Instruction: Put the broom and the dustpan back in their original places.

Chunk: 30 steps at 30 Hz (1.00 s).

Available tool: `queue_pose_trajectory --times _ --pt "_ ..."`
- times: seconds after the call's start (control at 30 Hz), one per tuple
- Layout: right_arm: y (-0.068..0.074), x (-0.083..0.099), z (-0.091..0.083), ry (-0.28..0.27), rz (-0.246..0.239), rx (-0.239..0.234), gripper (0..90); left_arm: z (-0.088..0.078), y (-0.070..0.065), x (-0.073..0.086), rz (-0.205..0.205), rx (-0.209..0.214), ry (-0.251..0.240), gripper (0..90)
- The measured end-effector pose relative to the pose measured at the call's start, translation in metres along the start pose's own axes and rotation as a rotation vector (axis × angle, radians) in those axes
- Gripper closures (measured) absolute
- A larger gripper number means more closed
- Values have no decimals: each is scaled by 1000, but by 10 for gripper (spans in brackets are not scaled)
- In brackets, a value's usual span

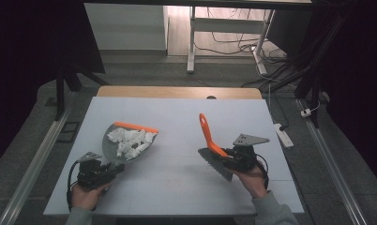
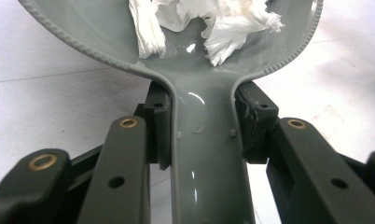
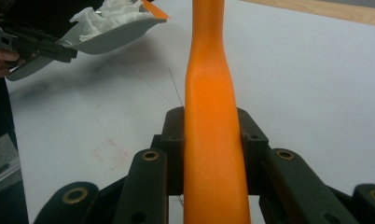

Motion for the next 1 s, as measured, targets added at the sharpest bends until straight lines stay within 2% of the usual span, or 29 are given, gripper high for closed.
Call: queue_pose_trajectory --times 0.3,0.7,0.9,1.0 --pt "-4 10 2 26 44 -11 701 12 9 2 -48 -64 26 613" --pt "-10 23 9 76 97 -16 701 24 12 3 -62 -74 67 612" --pt "-16 30 12 103 135 -13 701 29 16 3 -71 -95 85 612" --pt "-20 35 15 119 158 -6 701 32 19 4 -90 -109 98 612"
Point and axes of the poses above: each handheld gripper's, and its own axes: z roughly forward along the jaws, x roughly out of its underside, y roughly to its left, the point moved 9 cm from there along z, roughly forward along the jaws, and after that the axes turned 5 degrees about z, right-handed, at the moved point
